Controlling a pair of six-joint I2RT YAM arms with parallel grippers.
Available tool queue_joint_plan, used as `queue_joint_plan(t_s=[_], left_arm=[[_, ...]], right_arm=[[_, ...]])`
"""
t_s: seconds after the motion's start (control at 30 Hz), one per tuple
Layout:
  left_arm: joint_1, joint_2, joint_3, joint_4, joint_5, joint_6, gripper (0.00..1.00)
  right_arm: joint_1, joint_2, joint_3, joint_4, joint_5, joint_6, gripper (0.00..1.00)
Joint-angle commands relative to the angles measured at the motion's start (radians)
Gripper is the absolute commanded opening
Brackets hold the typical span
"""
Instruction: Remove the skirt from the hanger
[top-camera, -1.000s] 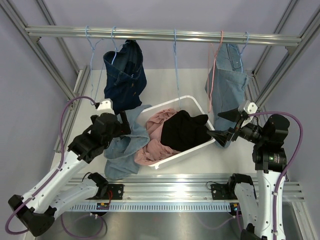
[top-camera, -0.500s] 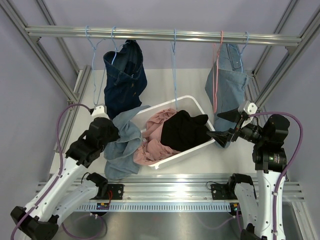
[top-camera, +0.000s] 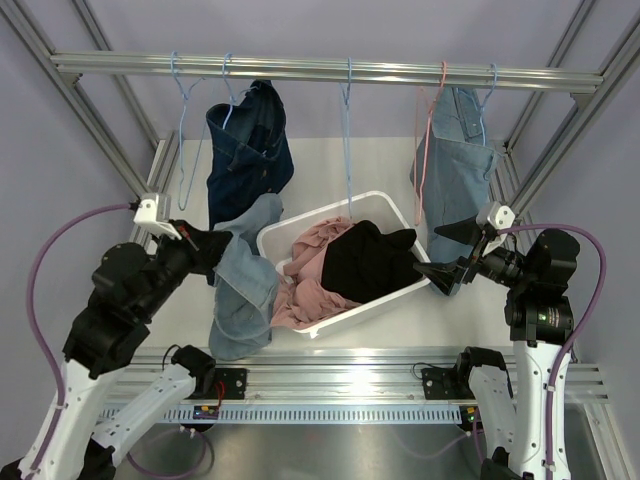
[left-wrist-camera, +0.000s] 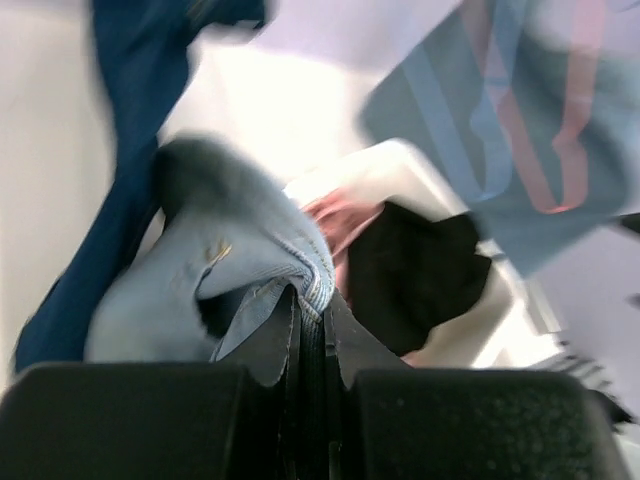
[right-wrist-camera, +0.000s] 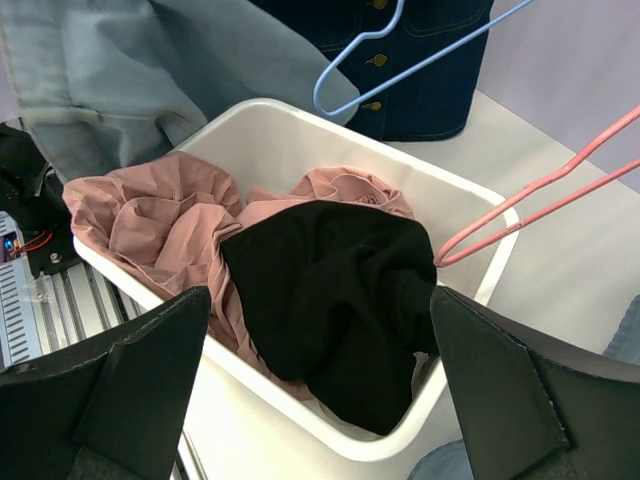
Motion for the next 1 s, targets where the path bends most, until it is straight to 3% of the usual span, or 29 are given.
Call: queue_joint_plan(t_s=[0.0, 0.43, 0.7, 0.97], left_arm=[[0.005, 0.042, 0.146, 0.177, 0.173, 0.058, 0.00], [0.004, 0.380, 0.597, 0.432, 0.366, -0.003, 0.00], [0.004, 0.524, 0.732, 0.622, 0.406, -0.121, 0.00], [0.005, 0.622, 0.854, 0.708, 0.403, -0.253, 0.00]], right_arm=[[-0.009, -0.006, 0.001, 0.019, -0.022, 0.013, 0.99], [-0.014, -0.006, 0.002, 0.016, -0.021, 0.013, 0.99], [-0.015, -0.004, 0.006, 0.011, -0.016, 0.007, 0.99], [-0.015, -0.004, 0.007, 0.008, -0.011, 0.004, 0.99]])
